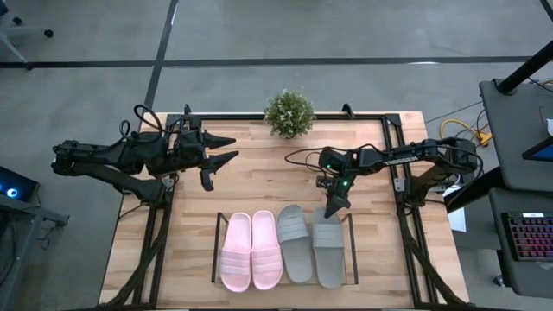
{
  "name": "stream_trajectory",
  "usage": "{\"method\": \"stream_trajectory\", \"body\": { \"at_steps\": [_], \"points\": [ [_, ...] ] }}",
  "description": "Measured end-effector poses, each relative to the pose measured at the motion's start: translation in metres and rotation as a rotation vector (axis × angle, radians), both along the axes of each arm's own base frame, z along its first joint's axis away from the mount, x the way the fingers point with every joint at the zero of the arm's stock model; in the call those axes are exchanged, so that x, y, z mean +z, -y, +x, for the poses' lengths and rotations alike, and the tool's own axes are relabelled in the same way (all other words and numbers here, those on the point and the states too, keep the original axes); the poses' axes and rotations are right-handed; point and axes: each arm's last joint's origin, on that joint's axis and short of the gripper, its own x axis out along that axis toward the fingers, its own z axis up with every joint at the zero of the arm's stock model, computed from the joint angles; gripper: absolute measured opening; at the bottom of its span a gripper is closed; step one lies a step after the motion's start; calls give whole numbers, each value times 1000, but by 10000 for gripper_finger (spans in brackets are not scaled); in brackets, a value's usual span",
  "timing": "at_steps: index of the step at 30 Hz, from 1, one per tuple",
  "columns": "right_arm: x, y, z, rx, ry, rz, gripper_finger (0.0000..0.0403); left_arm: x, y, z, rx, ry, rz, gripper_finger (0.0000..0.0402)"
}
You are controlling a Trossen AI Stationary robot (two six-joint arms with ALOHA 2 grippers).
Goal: Pick and place slides into the shelf
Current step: Put the gray slide on the shelf, then return to Home Position
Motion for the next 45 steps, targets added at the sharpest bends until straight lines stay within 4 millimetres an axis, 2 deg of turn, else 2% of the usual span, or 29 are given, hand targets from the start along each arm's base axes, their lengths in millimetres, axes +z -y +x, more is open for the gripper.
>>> {"method": "stream_trajectory", "body": {
  "at_steps": [11,18,26,34,37,40,42,45],
  "points": [
    [0,0,0,-41,-48,5,133,0,0,0,0,0,0,146],
    [0,2,0,-81,-52,-64,185,0,0,1,0,-2,0,146],
    [6,4,-4,-139,-52,-195,198,0,0,1,0,-2,0,146],
    [22,6,-10,-225,-5,-351,198,-1,0,1,0,-3,0,146],
    [33,7,-13,-286,31,-384,197,0,0,1,0,-3,0,146],
    [55,8,-12,-390,153,-384,189,0,0,1,0,-3,0,146],
    [81,6,-10,-487,311,-390,179,-1,0,1,0,-4,0,146],
    [132,-5,-12,-671,640,-447,157,-1,1,4,0,1,-2,146]
  ]
}}
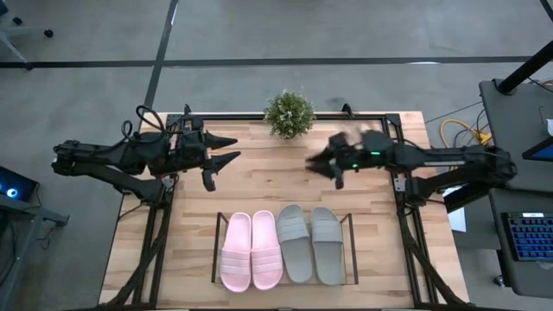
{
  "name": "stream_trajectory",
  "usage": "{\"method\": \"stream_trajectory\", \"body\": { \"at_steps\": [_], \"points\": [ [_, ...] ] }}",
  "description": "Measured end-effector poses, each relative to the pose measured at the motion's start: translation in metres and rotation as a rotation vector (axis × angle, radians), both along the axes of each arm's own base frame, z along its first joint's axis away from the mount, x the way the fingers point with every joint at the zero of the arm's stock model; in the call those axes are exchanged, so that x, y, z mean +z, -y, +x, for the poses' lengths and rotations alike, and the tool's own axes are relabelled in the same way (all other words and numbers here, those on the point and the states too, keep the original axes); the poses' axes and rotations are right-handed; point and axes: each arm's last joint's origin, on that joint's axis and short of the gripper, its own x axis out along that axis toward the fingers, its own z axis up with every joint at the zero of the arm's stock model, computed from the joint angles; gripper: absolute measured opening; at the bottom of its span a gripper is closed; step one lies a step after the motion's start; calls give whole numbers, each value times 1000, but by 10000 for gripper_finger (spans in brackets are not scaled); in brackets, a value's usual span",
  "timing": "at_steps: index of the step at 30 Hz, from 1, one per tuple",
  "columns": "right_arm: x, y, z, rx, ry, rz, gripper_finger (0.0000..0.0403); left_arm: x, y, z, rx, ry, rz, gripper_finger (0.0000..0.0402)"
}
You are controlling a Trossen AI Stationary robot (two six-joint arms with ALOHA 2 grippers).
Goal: Pick and place slides into the shelf
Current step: Return to Home Position
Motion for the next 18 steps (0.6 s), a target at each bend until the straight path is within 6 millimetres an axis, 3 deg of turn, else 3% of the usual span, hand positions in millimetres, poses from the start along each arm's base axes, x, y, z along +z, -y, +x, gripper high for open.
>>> {"method": "stream_trajectory", "body": {
  "at_steps": [3,8,11,18],
  "points": [
    [46,-17,-13,-113,280,-143,130,2,1,4,-4,30,-4,146],
    [95,-46,-37,-210,422,-327,68,6,1,9,-4,80,-10,141],
    [110,-62,-42,-152,411,-390,21,7,2,12,-4,101,-8,118],
    [133,-77,-60,-73,210,-487,9,10,2,9,3,94,86,9]
  ]
}}
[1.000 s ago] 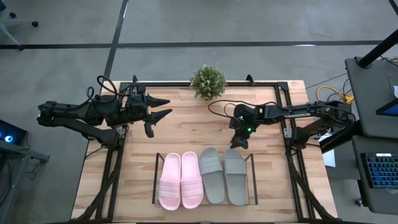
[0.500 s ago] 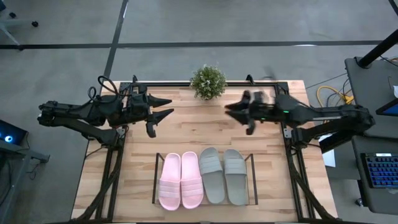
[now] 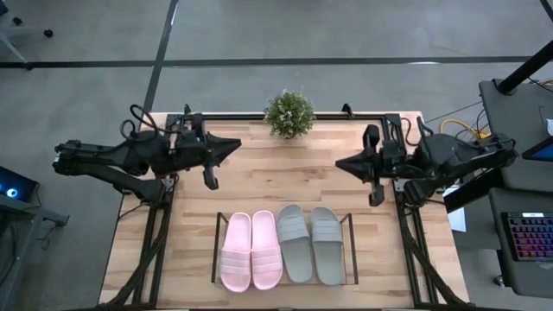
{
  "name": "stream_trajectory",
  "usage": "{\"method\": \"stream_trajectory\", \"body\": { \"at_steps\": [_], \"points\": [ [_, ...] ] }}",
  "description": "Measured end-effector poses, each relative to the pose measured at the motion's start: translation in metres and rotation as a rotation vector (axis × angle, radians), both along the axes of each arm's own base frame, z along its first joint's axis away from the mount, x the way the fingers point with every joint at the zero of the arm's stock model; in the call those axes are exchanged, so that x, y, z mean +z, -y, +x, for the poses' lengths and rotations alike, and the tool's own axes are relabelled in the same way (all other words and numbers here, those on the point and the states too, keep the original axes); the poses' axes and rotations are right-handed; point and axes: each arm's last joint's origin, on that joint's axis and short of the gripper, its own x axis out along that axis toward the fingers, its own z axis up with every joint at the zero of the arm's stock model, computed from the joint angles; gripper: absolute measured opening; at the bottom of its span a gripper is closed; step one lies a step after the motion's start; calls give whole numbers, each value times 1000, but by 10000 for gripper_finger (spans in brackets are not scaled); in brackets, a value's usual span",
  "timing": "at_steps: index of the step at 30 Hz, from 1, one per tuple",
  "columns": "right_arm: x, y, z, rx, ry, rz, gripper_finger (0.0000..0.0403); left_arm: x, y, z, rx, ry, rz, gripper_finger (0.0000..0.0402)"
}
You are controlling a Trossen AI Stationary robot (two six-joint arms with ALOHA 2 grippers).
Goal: Pick and place slides into the shelf
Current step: Return to Home Position
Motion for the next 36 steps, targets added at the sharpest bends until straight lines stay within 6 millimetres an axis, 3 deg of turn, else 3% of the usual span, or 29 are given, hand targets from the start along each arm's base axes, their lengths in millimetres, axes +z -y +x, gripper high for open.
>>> {"method": "stream_trajectory", "body": {
  "at_steps": [4,8,15,18,24,30,36],
  "points": [
    [10,3,-2,138,15,-12,8,6,-1,-7,4,37,17,9],
    [14,17,-11,96,16,-30,8,8,-2,-13,9,45,43,1],
    [28,39,-67,-125,105,-124,8,11,-3,-20,10,51,47,0],
    [28,42,-79,-163,89,-121,8,10,-3,-20,10,50,47,0],
    [19,40,-64,-150,20,-148,8,9,-3,-16,10,37,49,0],
    [15,51,-66,-117,55,-98,8,3,-1,-6,9,7,54,0],
    [-17,58,-53,3,5,26,8,-3,1,7,8,-26,58,0]
  ]
}}
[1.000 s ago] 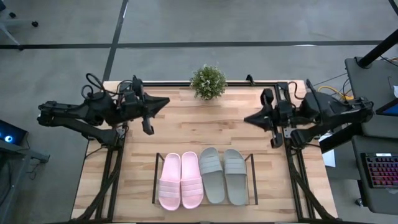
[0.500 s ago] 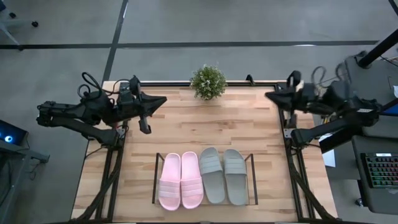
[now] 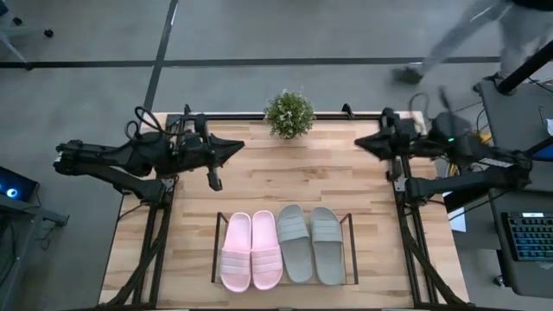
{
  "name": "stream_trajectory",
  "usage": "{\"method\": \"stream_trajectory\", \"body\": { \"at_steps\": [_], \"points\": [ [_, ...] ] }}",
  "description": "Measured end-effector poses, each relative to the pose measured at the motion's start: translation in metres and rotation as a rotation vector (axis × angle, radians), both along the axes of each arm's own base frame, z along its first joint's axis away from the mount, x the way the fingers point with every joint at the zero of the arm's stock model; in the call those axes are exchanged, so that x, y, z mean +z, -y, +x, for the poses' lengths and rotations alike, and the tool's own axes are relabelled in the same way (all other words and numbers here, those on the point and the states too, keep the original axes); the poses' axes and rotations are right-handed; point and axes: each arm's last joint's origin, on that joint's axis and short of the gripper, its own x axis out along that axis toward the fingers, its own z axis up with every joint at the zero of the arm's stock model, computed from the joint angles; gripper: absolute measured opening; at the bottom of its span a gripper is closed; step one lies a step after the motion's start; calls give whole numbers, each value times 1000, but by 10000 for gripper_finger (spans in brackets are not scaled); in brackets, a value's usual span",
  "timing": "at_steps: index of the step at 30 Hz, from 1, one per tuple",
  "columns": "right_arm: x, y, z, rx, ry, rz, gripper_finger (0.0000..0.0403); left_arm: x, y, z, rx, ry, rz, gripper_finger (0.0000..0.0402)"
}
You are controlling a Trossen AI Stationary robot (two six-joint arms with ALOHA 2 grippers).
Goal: Pick and place slides into the shelf
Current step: Return to Home Position
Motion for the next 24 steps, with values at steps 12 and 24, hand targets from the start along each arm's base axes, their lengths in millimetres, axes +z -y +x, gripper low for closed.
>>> {"method": "stream_trajectory", "body": {
  "at_steps": [12,24],
  "points": [
    [-47,-3,-44,-39,125,69,8,-1,0,3,0,-7,1,0],
    [-78,-10,-70,25,197,113,8,-2,0,3,0,-9,2,0]
  ]
}}
